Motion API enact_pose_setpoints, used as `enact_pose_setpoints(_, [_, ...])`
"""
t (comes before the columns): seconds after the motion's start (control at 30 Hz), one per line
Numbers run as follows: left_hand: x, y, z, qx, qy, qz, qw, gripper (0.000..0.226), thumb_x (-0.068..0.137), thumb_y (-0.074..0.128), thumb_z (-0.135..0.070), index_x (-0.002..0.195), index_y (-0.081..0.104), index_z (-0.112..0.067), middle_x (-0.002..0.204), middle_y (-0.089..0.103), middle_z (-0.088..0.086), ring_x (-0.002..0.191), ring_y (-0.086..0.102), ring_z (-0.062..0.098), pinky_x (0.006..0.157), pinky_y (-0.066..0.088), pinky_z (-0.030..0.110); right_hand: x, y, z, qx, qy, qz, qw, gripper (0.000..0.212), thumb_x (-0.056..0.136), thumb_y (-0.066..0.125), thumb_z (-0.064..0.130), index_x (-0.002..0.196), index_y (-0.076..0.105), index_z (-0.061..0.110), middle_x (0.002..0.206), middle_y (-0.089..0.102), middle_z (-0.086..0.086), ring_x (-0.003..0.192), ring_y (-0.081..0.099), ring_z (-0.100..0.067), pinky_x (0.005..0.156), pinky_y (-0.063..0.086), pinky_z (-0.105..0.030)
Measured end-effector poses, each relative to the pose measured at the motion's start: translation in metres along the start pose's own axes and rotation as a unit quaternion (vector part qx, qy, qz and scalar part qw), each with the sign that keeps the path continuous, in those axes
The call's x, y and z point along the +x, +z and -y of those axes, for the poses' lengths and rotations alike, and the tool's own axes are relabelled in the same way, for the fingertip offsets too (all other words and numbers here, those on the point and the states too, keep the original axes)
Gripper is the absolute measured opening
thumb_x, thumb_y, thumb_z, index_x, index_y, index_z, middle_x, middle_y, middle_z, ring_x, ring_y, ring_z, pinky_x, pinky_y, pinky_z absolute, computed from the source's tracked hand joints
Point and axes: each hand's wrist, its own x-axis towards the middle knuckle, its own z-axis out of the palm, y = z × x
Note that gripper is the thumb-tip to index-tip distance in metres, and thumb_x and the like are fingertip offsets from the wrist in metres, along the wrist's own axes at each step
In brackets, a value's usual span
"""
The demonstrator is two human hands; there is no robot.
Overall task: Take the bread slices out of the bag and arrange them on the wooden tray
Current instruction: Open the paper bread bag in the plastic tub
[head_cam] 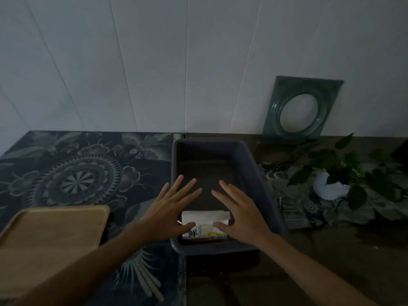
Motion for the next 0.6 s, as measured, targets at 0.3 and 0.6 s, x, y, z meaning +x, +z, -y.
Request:
enact_pose_setpoints(0.3, [-0.011,0.025,-0.004,-0.127,-0.005,-0.001,0.992,0.07,0.087,0.07,-0.042,0.151,0.045,-0.029,0.161,0.032,-0.015,0.158,-0.005,0.018,0.123,0.014,0.033,-0.006,0.018,-0.01,0.069,-0.003,-0.043,0.997,0.04,0.083,0.081,0.029,0.122,0.071,0.025,0.126,0.059,0.008,0.114,0.053,-0.009,0.088,0.057,-0.028])
enact_pose_setpoints(0.6, [-0.013,0.023,-0.014,-0.148,-0.05,-0.098,0.983,0.036,0.078,0.084,-0.006,0.113,0.077,-0.009,0.114,0.073,0.007,0.107,0.067,0.027,0.085,0.061,0.044,-0.004,0.023,-0.015,0.109,-0.034,-0.09,0.989,0.027,0.079,0.087,0.007,0.105,0.08,0.01,0.098,0.069,-0.003,0.091,0.065,-0.019,0.073,0.058,-0.031])
